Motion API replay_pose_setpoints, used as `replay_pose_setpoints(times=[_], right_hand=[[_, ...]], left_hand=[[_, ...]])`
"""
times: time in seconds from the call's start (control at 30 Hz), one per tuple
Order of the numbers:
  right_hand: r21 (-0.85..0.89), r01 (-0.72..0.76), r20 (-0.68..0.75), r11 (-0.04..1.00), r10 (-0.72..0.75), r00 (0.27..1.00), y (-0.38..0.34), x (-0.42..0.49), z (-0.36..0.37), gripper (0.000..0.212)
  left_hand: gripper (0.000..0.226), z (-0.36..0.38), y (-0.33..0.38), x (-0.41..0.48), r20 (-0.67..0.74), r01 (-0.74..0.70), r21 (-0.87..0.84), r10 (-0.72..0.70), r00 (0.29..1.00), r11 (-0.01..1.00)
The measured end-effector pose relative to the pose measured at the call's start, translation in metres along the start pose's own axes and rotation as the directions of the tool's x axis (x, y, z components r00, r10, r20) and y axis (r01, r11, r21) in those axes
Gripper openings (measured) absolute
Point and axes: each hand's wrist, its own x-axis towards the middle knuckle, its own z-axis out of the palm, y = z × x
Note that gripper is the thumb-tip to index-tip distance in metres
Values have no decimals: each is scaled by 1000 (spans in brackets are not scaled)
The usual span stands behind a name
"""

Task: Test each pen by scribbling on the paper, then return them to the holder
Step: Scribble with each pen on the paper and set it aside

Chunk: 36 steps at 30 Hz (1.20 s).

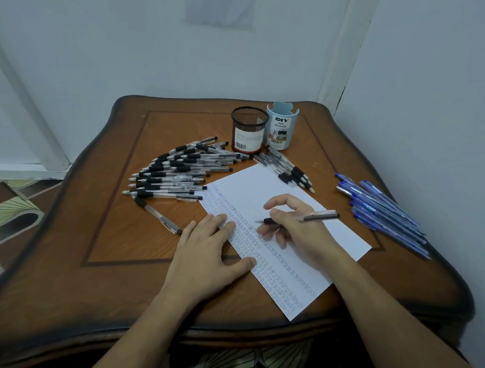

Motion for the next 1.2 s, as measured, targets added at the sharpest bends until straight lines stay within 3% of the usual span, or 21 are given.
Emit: replay_pose_setpoints(times=[0.1, 0.23, 0.33, 0.57, 1.2], right_hand=[[-48, 14, 68, 999, -11, 998, 4, 0, 2, 11], [-52, 28, -29, 998, -29, 999, 13, 2, 10, 41], [-80, 16, -67, 997, -21, 998, 18, 5, 14, 48], [-243, 79, -85, 967, -102, 991, 19, -2, 18, 43], [-282, 66, -79, 957, -91, 993, 19, -2, 16, 43]], left_hand=[[102, 0, 0, 0, -1, -2, -4, 2, 1000, 1000], [102, 1, 0, 0, -10, -4, -7, 4, 1000, 1000], [102, 1, 0, 0, -5, -4, -1, 4, 1000, 1000], [99, 3, -1, 0, -12, -7, -2, 7, 1000, 1000], [99, 3, 0, -2, -15, -10, -14, 10, 1000, 1000]])
